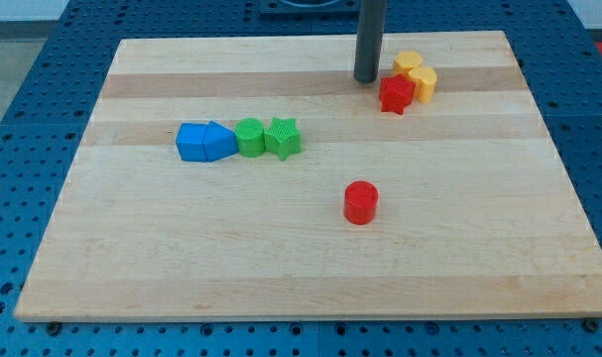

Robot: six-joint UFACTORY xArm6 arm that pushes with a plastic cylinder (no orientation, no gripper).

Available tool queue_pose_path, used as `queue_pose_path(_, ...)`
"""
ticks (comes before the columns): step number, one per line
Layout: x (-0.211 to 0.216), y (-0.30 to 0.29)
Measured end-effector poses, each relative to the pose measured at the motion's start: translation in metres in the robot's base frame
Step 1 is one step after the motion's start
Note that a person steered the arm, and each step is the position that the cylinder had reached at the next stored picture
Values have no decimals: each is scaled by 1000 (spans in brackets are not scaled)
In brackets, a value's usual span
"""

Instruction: Push the yellow blocks right to the red star

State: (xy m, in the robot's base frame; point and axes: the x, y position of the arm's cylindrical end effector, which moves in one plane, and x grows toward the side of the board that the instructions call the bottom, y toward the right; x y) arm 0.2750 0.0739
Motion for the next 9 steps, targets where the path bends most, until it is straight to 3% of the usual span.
queue_pose_path(1, -18, 6)
queue_pose_path(3, -19, 49)
queue_pose_path(9, -20, 98)
